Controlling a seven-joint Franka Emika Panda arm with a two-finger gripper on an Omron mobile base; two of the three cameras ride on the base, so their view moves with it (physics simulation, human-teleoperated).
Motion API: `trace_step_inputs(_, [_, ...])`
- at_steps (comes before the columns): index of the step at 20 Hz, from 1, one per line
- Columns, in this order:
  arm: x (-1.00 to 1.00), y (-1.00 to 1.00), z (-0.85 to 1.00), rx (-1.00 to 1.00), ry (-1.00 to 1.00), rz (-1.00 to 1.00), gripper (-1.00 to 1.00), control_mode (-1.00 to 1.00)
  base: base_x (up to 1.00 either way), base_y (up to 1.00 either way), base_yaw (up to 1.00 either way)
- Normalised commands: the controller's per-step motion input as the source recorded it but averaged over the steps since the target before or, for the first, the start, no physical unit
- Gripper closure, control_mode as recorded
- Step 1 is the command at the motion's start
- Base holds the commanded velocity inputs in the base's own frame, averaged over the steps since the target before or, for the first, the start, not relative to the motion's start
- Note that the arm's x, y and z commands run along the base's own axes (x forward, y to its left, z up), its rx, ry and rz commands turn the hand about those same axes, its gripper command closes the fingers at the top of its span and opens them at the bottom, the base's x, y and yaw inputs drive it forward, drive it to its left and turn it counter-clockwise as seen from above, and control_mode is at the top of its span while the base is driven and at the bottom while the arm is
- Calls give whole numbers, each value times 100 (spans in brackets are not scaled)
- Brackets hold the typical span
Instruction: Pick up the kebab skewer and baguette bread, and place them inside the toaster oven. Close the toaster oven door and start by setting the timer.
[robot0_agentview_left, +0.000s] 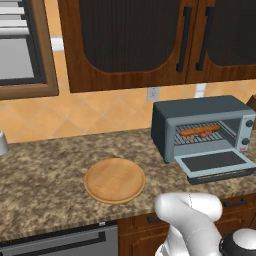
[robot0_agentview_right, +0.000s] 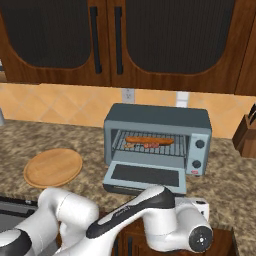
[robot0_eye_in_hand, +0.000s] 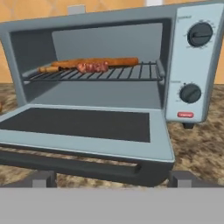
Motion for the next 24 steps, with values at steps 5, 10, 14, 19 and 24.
trace_step_inputs(5, [-1, -2, -29, 0, 0, 7, -100, -100, 0, 0, 0])
trace_step_inputs(10, [0, -2, -30, 0, 0, 9, -100, -100, 0, 0, 0])
trace_step_inputs(14, [0, 0, -27, 0, 0, 7, -100, -100, 0, 0, 0])
trace_step_inputs(19, [9, 0, -19, 0, 0, 6, -100, -100, 0, 0, 0])
trace_step_inputs(24, [13, 0, -6, 0, 0, 2, -100, -100, 0, 0, 0])
